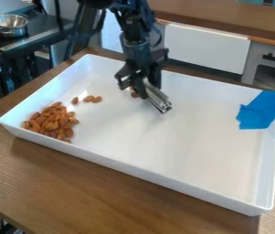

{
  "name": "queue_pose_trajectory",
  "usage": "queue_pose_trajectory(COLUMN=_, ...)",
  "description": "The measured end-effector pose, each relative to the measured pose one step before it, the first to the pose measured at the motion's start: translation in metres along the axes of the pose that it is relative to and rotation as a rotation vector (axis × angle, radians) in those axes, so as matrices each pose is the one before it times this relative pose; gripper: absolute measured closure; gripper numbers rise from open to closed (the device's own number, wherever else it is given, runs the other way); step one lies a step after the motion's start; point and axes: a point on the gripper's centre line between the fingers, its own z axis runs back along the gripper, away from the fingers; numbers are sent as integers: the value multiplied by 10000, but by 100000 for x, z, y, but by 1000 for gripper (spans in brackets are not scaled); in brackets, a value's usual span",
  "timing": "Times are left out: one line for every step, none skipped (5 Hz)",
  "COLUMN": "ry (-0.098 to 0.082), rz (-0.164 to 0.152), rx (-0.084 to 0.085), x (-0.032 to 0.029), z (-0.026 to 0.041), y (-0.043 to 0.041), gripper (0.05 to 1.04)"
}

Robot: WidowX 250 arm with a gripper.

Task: Sweep into pile

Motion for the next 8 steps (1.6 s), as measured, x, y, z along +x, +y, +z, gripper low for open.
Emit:
queue_pose_trajectory(ry=-93, rz=98, rx=90, x=670, z=-628, y=-423, gripper=704)
queue_pose_trajectory(ry=92, rz=317, rx=262, x=446, z=-329, y=565, gripper=704)
queue_pose_trajectory(ry=140, rz=461, rx=150, x=816, z=65, y=1013, gripper=704)
queue_pose_trajectory(ry=100, rz=316, rx=120, x=33, z=398, y=1849, gripper=705)
queue_pose_trajectory(ry=-41, rz=555, rx=-34, x=990, z=1265, y=3168, gripper=705)
queue_pose_trajectory(ry=-120, rz=-12, rx=-239, x=977, z=966, y=2826, gripper=705)
queue_pose_trajectory(ry=-296, rz=-241, rx=-133, x=1600, z=401, y=3387, gripper=705)
queue_pose_trajectory(ry=-254, rz=-793, rx=-154, x=11, z=456, y=2397, gripper=705)
